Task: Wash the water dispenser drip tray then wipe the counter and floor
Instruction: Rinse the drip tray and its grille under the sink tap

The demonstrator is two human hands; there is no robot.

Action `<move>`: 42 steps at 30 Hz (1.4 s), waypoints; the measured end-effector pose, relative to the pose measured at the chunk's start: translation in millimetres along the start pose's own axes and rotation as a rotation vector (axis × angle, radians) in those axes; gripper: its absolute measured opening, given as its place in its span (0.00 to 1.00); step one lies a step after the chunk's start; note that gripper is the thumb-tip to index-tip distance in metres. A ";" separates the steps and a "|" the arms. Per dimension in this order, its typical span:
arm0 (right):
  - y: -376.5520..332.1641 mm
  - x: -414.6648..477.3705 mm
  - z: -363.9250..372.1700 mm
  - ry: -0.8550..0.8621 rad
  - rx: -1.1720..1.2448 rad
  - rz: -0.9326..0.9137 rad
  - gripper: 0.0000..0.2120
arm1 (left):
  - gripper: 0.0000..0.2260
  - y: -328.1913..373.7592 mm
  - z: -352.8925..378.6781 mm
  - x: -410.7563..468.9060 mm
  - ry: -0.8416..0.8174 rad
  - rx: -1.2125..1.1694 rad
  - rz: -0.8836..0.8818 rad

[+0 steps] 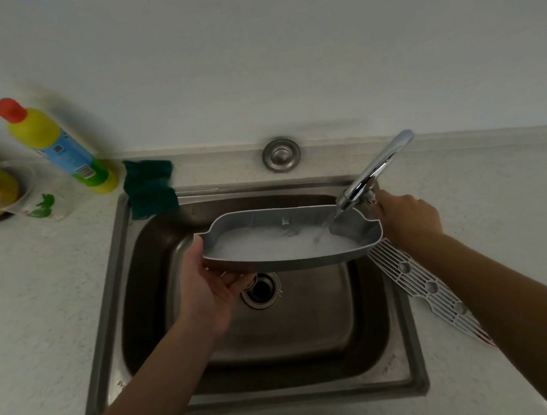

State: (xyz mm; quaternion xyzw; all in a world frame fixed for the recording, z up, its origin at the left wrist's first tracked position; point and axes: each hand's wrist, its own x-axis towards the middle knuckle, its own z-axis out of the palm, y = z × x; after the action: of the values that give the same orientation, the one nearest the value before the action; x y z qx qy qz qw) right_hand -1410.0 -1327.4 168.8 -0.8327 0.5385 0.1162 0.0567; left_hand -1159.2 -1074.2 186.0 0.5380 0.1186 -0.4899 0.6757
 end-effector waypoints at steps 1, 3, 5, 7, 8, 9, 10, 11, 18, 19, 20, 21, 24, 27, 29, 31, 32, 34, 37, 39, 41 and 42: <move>-0.7 -1.4 -4.7 -0.046 0.140 0.058 0.14 | 0.20 -0.6 -0.7 0.1 0.000 -0.005 0.000; -3.5 -13.3 -14.0 -0.087 0.501 0.150 0.20 | 0.20 -3.2 -3.6 2.9 -0.002 -0.011 0.000; -12.3 -38.6 -23.9 -0.133 0.892 0.275 0.25 | 0.21 -8.5 -6.3 8.8 -0.008 -0.018 -0.016; -25.4 -67.3 -32.9 -0.252 1.207 0.418 0.26 | 0.23 -17.3 -7.6 17.0 -0.017 -0.017 -0.064; -30.7 -79.4 -36.3 -0.277 1.291 0.464 0.25 | 0.24 -22.9 -7.1 21.3 -0.017 -0.012 -0.096; -34.4 -88.5 -38.2 -0.266 1.331 0.485 0.24 | 0.24 -28.3 -6.4 25.9 -0.012 -0.007 -0.130; -37.2 -96.6 -40.6 -0.235 1.344 0.483 0.24 | 0.24 -33.1 -5.3 31.0 -0.005 -0.004 -0.165; -38.9 -103.8 -42.8 -0.196 1.337 0.469 0.24 | 0.23 -37.5 -3.9 35.8 0.003 0.009 -0.199; -33.7 -127.1 -51.1 -0.017 1.154 0.314 0.25 | 0.14 -55.8 3.3 58.1 0.072 0.481 -0.233; -31.9 -126.4 -49.1 -0.029 1.140 0.328 0.24 | 0.14 -53.7 2.1 59.2 0.073 0.525 -0.213; -30.5 -125.2 -46.8 -0.052 1.154 0.368 0.22 | 0.13 -50.1 0.7 59.6 0.080 0.568 -0.187; -30.1 -123.6 -44.7 -0.089 1.202 0.430 0.21 | 0.13 -45.1 -0.4 59.1 0.091 0.608 -0.153; -33.8 -114.2 -32.6 -0.224 1.463 0.662 0.16 | 0.11 -23.2 -4.8 53.8 0.114 0.714 0.008; -45.6 -101.9 -16.1 -0.312 1.730 0.830 0.09 | 0.11 5.0 -11.4 40.7 0.085 0.785 0.235; -54.6 -91.3 -4.4 -0.328 1.852 0.898 0.06 | 0.09 22.2 -15.9 27.0 0.032 0.828 0.398; -63.7 -81.0 7.1 -0.371 1.939 0.930 0.08 | 0.11 33.3 -19.7 12.8 -0.004 0.863 0.536; -68.7 -76.2 11.3 -0.398 1.944 0.916 0.09 | 0.13 37.0 -20.9 7.3 -0.008 0.864 0.581; -77.8 -67.6 13.3 -0.392 1.866 0.853 0.08 | 0.16 41.5 -24.1 0.1 -0.024 0.848 0.623; -89.6 -58.7 12.7 -0.279 1.785 0.798 0.06 | 0.20 37.6 -34.9 -0.8 -0.076 0.820 0.626; -88.6 -59.4 11.4 -0.202 1.554 0.647 0.01 | 0.21 28.8 -42.4 3.3 -0.024 0.790 0.569; -86.6 -63.8 10.9 -0.118 1.201 0.496 0.09 | 0.24 16.7 -47.5 9.3 0.027 0.736 0.478; -85.4 -64.6 9.6 -0.067 1.178 0.467 0.08 | 0.25 10.6 -48.2 12.5 0.045 0.708 0.412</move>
State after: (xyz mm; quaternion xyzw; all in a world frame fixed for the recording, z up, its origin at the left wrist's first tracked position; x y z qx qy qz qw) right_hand -1358.9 -1232.8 173.3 -0.5185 0.6774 -0.1642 0.4952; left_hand -1127.0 -1040.9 164.9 0.7602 -0.1530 -0.3431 0.5300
